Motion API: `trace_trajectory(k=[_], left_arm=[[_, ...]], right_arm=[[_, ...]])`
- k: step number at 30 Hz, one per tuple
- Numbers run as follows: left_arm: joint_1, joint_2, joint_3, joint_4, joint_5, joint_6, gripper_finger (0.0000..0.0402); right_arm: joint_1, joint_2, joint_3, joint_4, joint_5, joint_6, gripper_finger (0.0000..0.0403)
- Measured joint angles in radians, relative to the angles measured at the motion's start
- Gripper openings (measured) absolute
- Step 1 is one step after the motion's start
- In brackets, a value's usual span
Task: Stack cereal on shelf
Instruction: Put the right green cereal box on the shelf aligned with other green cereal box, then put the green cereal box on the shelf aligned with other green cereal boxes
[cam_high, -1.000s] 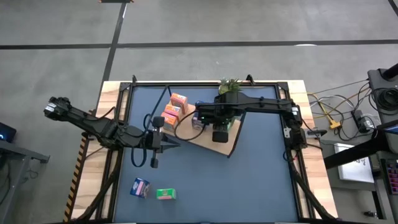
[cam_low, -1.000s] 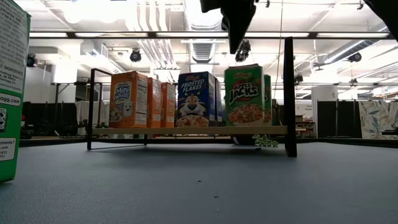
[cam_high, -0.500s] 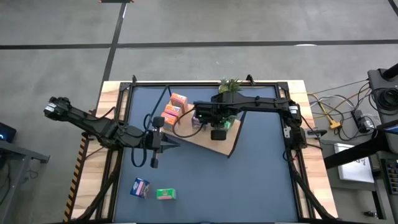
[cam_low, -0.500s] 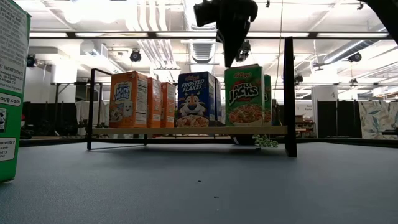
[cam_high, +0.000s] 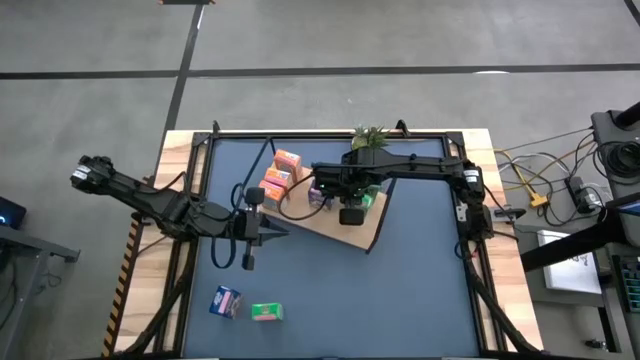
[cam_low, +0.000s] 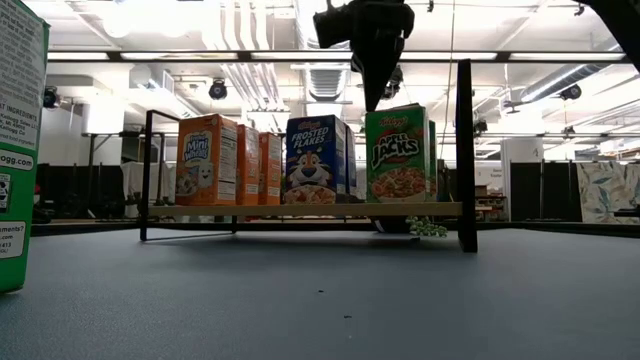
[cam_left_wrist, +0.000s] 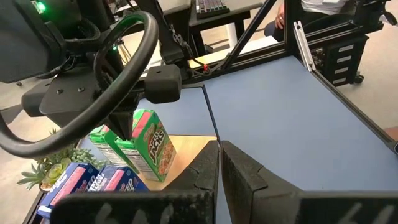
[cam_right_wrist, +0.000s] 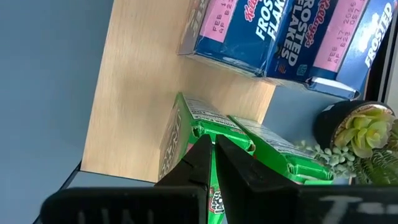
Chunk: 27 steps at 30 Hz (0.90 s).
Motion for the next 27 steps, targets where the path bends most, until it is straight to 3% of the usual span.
trace_trajectory(k=[17,27], left_arm=[[0.000,0.000,0.000,-0.003,0.000,0.003,0.0001],[0.000,0.000,0.000,-0.010,0.000,-0.014,0.0001]], right_arm=[[0.000,-0.001,0.000,-0.029,0.000,0.036,0.0012],[0.026,-0.041,0.076,-0.016,0.001,0.045,0.0012]])
